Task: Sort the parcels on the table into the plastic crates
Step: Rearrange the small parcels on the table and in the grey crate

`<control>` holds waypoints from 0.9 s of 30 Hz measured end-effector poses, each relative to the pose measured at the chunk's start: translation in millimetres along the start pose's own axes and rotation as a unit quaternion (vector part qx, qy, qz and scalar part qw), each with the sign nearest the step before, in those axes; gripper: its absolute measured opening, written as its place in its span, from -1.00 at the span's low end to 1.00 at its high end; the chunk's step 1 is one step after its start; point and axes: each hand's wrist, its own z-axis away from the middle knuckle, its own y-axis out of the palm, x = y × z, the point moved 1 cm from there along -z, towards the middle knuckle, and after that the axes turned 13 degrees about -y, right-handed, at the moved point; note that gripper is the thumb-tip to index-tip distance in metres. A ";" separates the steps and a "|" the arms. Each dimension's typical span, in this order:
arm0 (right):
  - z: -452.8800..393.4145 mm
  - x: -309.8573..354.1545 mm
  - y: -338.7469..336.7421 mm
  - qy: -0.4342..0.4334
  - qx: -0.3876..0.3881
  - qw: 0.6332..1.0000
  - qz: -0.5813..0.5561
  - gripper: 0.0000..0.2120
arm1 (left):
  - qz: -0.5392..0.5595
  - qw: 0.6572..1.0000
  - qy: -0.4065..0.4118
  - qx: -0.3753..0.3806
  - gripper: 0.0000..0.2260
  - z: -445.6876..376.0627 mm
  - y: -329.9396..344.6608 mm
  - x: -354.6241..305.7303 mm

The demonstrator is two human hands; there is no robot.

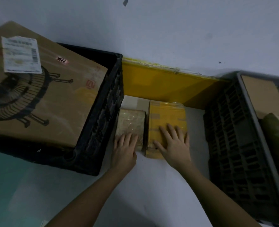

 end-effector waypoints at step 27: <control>-103.2 -5.3 5.1 0.008 -0.048 0.998 0.050 -0.26 | -0.019 0.991 -0.049 0.121 -0.29 -124.1 -7.2 3.3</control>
